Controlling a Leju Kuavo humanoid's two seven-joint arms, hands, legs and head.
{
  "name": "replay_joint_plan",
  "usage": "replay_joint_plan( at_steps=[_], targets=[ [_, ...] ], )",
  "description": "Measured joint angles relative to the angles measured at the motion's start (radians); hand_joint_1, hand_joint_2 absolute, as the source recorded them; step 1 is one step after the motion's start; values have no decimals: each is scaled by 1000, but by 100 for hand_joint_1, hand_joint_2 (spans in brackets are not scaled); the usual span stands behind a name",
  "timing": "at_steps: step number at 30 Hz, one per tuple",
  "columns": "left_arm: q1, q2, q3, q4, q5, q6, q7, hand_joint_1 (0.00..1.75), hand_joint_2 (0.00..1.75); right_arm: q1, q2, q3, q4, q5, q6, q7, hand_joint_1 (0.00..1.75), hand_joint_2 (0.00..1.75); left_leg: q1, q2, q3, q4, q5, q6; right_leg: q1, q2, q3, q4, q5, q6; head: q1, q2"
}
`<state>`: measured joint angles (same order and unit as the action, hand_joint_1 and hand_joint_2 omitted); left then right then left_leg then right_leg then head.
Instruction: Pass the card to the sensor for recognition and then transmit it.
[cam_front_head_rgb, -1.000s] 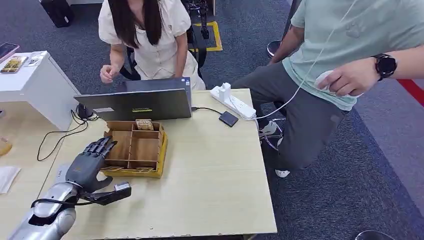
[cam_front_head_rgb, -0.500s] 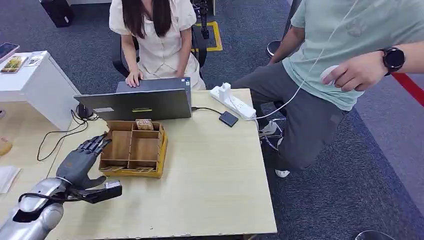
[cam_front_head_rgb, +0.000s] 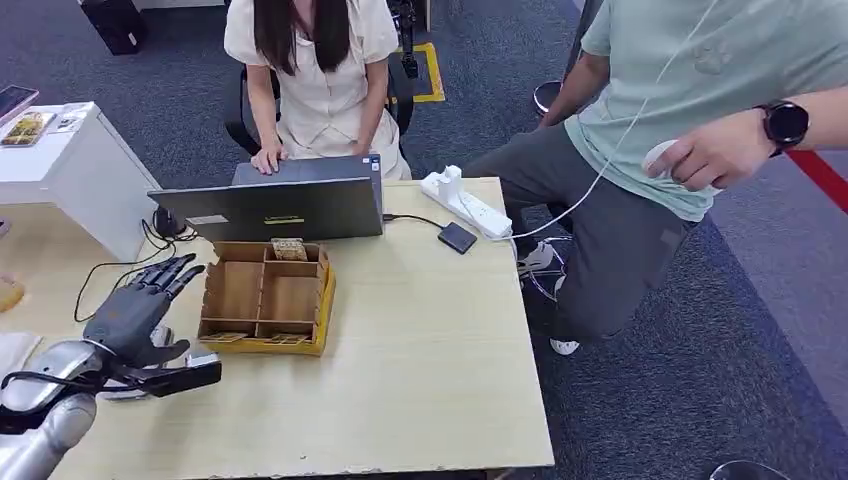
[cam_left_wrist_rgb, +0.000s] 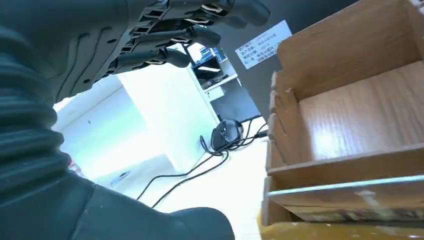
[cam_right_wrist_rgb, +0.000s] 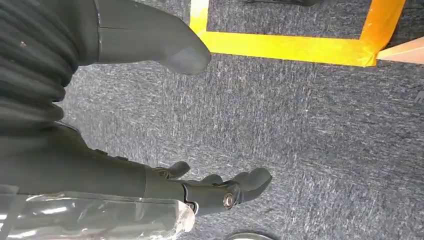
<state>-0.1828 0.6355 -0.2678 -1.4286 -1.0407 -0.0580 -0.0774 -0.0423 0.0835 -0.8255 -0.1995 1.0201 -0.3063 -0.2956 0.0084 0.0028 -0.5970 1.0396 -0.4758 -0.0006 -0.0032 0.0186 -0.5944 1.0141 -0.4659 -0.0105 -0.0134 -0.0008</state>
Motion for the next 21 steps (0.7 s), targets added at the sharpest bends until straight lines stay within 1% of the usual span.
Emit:
replay_joint_plan(
  at_steps=[9,17,19,21],
  targets=[
    [0,37,-9,-6,18,-23,-9,0,175,-1,0,-9,0,6,0,2,0,175,0,0,0,0,0,0,0,0,0,0,0,0,0,0],
    [3,44,-12,-8,21,-26,-10,0,175,-1,0,-12,0,7,0,2,0,175,0,0,0,0,0,0,0,0,0,0,0,0,0,0],
    [21,67,-15,-12,7,-25,3,0,175,-1,0,-19,0,10,0,0,0,175,0,0,0,0,0,0,0,0,0,0,0,0,0,0],
    [25,73,-16,-12,5,-25,3,0,175,-1,0,-21,0,10,0,0,0,175,0,0,0,0,0,0,0,0,0,0,0,0,0,0]
  ],
)
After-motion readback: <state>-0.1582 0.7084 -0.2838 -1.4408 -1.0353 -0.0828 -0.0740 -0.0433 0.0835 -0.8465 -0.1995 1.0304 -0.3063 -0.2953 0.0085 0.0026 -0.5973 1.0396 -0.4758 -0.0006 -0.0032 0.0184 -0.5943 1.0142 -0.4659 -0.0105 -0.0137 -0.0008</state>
